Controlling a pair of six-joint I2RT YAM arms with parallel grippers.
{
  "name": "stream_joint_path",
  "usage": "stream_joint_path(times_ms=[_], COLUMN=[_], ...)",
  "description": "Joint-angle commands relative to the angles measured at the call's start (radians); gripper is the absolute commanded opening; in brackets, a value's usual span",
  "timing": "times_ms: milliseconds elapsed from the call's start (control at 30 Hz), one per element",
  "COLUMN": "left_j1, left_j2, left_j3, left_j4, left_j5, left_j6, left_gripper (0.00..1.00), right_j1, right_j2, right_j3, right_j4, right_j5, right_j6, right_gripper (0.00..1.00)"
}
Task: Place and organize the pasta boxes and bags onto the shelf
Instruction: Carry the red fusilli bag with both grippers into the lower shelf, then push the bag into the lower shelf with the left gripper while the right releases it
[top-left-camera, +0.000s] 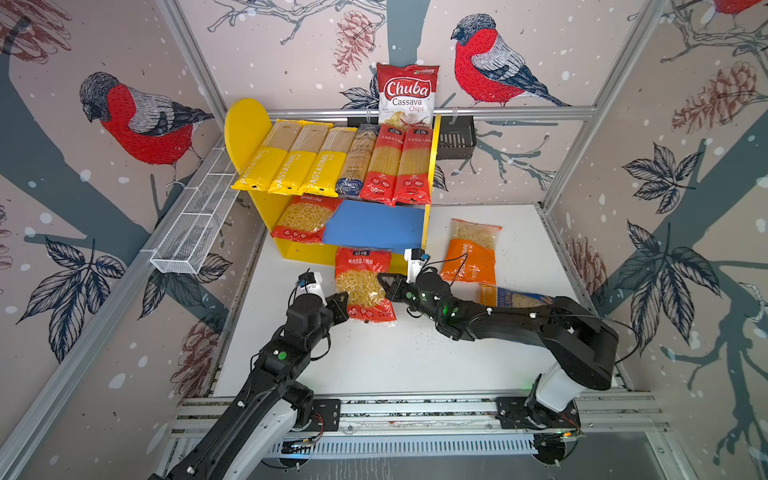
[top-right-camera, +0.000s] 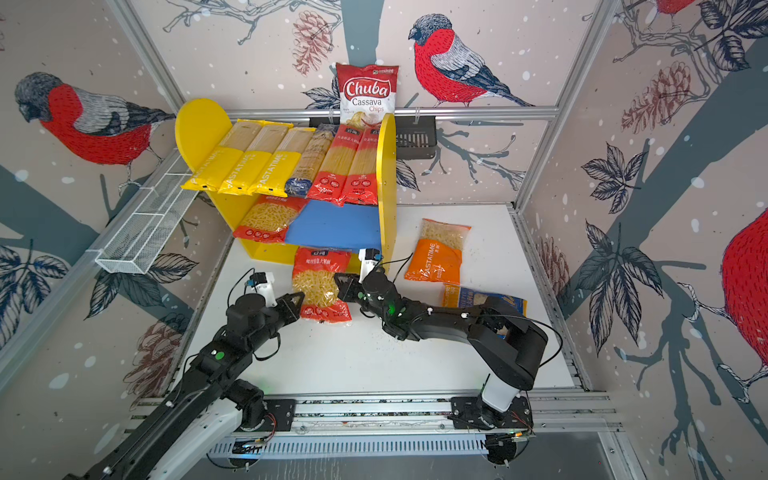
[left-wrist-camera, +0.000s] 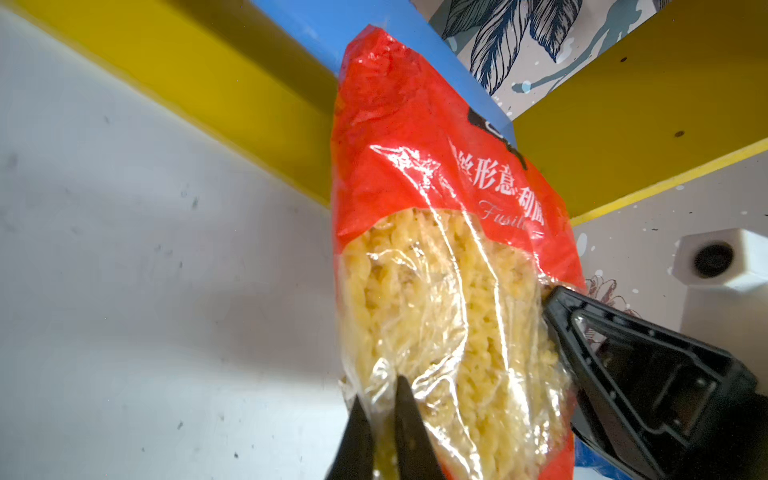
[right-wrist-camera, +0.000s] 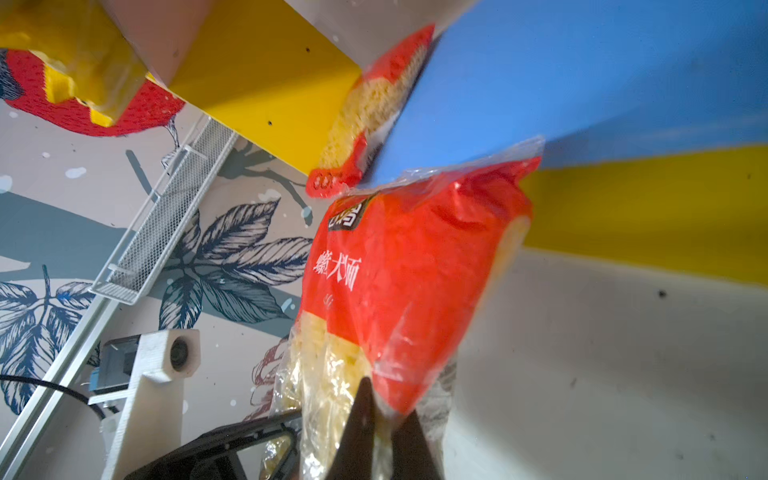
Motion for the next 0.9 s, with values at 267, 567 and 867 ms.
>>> stream_joint_path(times_ms=[267,567,867], left_j1=[0.249,0.288,0.323], left_j2=[0.327,0.595,0.783], left_j3=[0.203,0.339,0.444], left_j4=[0.337,0.475,0.505], left_j5=[0.119,0.147,0.168], left_j6=[0.166,0.162,0.117], left_gripper=[0.0,0.0,0.0], right_j1=[-0.086,-0.148,-0.157], right_j2=[0.184,0.389,0.402], right_j3=[0.242,0.468,0.489], right_j4=[0.151,0.137,0.027], right_j5=[0.126,0.165,0.158], right_j6=[-0.17,-0.166,-0.137], right_gripper=[0.0,0.0,0.44])
